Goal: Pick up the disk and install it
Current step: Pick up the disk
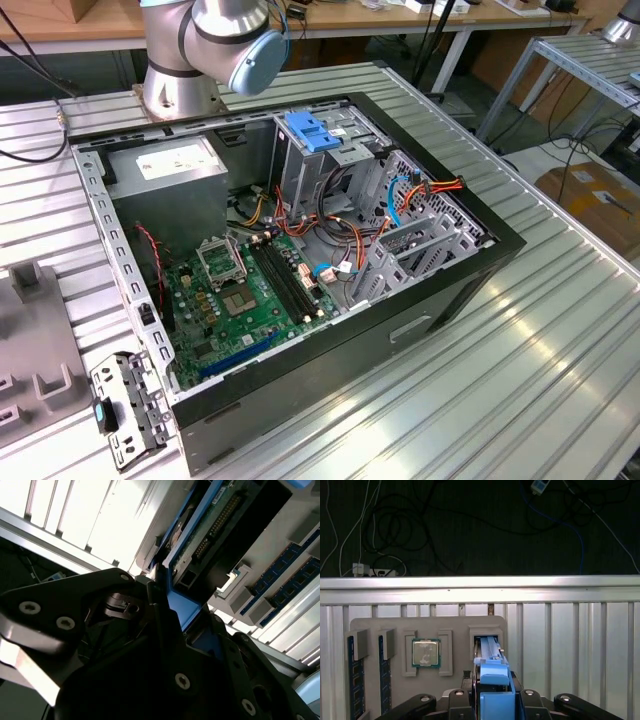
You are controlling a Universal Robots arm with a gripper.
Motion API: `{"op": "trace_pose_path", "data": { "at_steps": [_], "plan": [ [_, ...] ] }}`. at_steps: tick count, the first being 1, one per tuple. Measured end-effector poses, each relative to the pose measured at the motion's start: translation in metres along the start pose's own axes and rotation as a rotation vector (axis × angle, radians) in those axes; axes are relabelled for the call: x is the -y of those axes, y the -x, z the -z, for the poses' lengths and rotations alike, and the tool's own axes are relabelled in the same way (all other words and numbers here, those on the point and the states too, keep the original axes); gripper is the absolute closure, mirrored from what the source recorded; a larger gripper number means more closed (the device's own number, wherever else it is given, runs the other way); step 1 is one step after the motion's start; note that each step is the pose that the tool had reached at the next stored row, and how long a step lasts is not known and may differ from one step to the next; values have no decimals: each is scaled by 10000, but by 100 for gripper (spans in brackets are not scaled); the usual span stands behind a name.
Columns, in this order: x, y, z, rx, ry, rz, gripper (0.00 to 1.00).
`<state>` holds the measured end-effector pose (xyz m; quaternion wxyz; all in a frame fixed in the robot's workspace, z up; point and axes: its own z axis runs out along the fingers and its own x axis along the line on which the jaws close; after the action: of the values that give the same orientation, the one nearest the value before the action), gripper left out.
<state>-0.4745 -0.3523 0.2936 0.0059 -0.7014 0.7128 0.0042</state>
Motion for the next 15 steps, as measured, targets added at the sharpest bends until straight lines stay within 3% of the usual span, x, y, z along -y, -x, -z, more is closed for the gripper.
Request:
{"op": "trace_pose_path", "data": {
  "at_steps": [15],
  "plan": [
    [1,1,88,-1,-1,-1,63]
  ]
}}
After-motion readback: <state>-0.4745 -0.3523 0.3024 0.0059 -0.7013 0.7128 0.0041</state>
